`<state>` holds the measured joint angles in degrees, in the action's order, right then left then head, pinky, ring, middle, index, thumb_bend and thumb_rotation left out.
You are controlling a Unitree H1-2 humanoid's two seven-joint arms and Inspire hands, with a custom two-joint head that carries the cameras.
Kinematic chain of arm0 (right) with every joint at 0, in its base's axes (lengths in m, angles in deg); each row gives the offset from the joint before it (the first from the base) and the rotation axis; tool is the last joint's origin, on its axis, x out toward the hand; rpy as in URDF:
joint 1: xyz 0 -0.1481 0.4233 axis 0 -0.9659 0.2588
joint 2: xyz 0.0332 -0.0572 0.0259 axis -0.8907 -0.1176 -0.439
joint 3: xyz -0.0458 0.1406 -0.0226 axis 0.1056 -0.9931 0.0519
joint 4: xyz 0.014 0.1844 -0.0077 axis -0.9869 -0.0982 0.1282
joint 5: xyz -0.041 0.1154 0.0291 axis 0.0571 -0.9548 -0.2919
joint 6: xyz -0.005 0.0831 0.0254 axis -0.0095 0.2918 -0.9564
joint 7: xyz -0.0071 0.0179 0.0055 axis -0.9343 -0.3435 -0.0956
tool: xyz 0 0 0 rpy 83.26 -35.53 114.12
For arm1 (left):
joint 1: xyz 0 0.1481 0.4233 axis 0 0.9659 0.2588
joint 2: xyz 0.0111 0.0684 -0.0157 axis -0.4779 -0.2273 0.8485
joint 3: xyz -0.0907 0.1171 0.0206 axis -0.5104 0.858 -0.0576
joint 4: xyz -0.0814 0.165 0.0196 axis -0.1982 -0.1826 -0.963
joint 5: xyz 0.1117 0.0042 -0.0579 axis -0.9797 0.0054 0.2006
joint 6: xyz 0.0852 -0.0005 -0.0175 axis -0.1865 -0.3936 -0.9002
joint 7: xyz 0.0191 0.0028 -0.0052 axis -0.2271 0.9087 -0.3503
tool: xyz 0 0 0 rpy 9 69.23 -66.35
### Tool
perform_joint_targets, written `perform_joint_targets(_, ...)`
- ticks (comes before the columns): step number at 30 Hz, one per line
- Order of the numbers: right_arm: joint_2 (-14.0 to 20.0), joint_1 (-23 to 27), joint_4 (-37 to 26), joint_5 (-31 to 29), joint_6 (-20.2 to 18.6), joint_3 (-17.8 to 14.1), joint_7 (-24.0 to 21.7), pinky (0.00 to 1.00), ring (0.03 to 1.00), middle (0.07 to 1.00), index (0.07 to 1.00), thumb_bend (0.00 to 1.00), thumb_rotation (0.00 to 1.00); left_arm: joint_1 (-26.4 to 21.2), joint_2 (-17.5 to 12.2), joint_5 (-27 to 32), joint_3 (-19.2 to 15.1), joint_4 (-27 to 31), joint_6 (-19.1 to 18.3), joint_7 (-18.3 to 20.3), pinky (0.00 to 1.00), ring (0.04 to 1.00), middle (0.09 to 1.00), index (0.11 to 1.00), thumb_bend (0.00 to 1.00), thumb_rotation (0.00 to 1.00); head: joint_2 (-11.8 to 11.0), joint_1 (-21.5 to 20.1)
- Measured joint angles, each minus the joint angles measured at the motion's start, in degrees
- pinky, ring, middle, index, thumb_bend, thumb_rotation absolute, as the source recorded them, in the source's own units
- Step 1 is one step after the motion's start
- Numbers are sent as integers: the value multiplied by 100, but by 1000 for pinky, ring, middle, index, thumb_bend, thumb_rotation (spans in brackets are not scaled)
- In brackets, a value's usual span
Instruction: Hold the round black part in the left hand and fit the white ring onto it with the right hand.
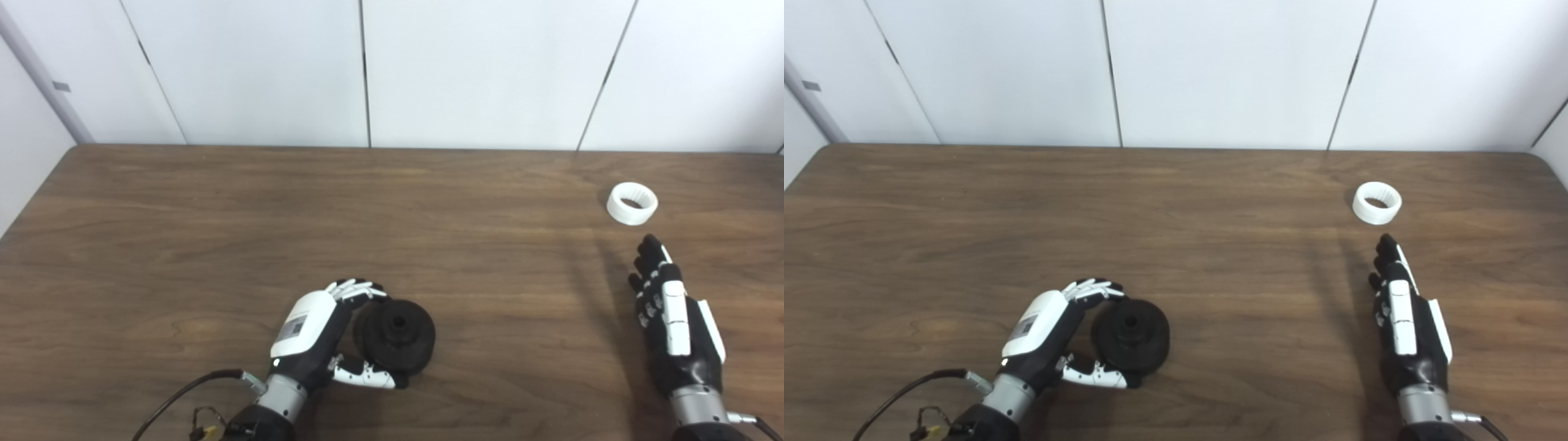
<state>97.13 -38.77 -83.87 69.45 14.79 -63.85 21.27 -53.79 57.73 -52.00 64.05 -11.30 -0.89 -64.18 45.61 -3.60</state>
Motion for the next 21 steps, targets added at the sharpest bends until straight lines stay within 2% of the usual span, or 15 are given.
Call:
perform_joint_targets(11, -9, 3, -148, -9, -148, 49, 85, 999, 1000, 979, 958, 542, 925, 26, 43, -52, 50, -34, 106, -28, 945, 930, 851, 492, 520, 83, 62, -70)
perform_joint_targets(21, -15, 4, -149, -22, -165, 82, 99, 1000, 1000, 988, 962, 559, 899, 28, 45, -61, 44, -80, 174, -32, 930, 924, 850, 492, 520, 84, -17, -246)
